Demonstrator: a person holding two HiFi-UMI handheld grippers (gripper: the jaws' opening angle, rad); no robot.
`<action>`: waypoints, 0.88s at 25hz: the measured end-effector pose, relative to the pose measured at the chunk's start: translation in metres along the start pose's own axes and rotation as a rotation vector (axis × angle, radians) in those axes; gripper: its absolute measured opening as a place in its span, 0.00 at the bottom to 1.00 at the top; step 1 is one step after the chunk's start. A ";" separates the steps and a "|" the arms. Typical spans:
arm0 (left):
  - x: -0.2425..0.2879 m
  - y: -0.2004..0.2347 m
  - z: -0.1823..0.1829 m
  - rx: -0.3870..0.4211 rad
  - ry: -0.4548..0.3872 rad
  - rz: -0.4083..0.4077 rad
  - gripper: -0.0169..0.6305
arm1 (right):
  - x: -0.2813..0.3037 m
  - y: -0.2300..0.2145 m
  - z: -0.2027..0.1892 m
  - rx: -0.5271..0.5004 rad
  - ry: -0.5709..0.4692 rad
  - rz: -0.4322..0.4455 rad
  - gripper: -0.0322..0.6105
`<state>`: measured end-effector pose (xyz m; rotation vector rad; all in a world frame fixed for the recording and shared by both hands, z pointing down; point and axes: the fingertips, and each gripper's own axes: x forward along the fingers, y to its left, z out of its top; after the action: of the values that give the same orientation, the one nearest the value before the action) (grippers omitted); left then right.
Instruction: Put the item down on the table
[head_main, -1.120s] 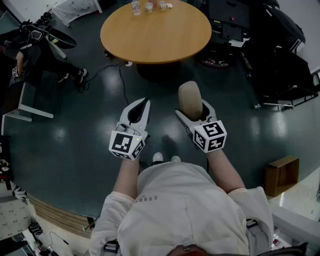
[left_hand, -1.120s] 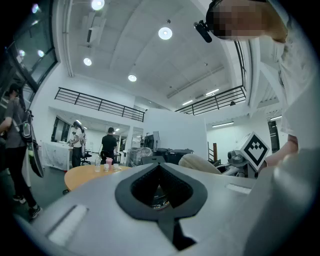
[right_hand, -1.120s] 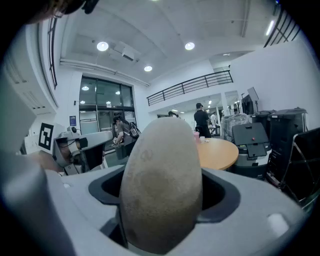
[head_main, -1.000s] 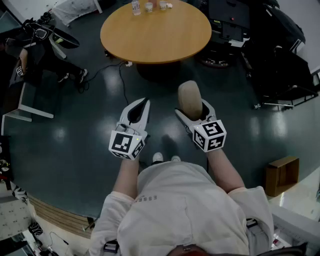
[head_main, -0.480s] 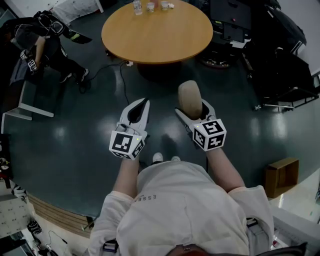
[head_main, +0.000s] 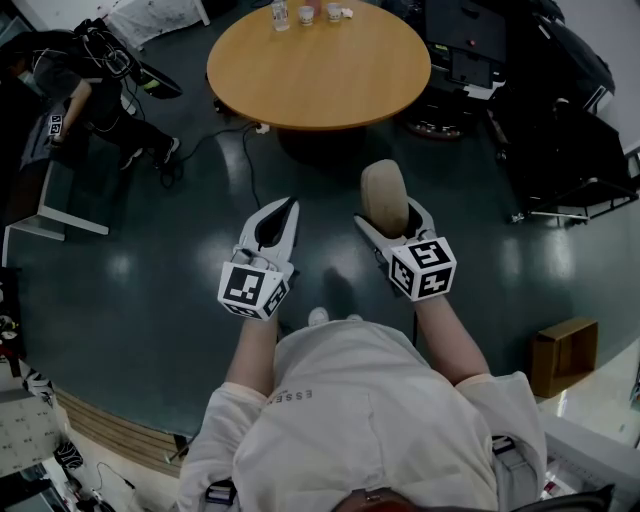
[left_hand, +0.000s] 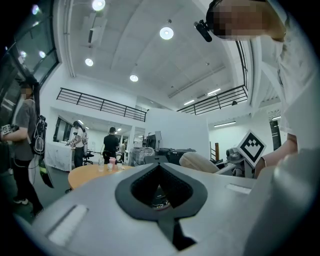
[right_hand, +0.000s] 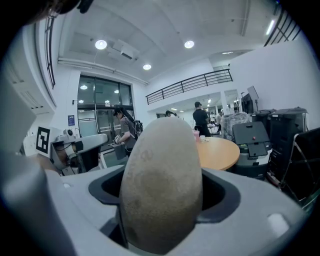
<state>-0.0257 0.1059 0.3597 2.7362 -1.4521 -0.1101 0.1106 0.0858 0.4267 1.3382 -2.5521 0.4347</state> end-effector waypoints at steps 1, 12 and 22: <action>-0.002 0.005 0.000 -0.001 -0.002 0.001 0.04 | 0.004 0.002 0.000 -0.002 0.000 -0.004 0.66; -0.016 0.075 -0.008 -0.038 -0.019 0.024 0.04 | 0.052 0.022 0.017 -0.017 -0.015 -0.051 0.66; 0.019 0.125 -0.027 -0.073 0.007 0.071 0.04 | 0.113 0.003 0.026 -0.034 0.007 -0.010 0.66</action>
<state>-0.1162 0.0198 0.3950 2.6217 -1.5105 -0.1481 0.0433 -0.0084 0.4398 1.3342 -2.5343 0.3920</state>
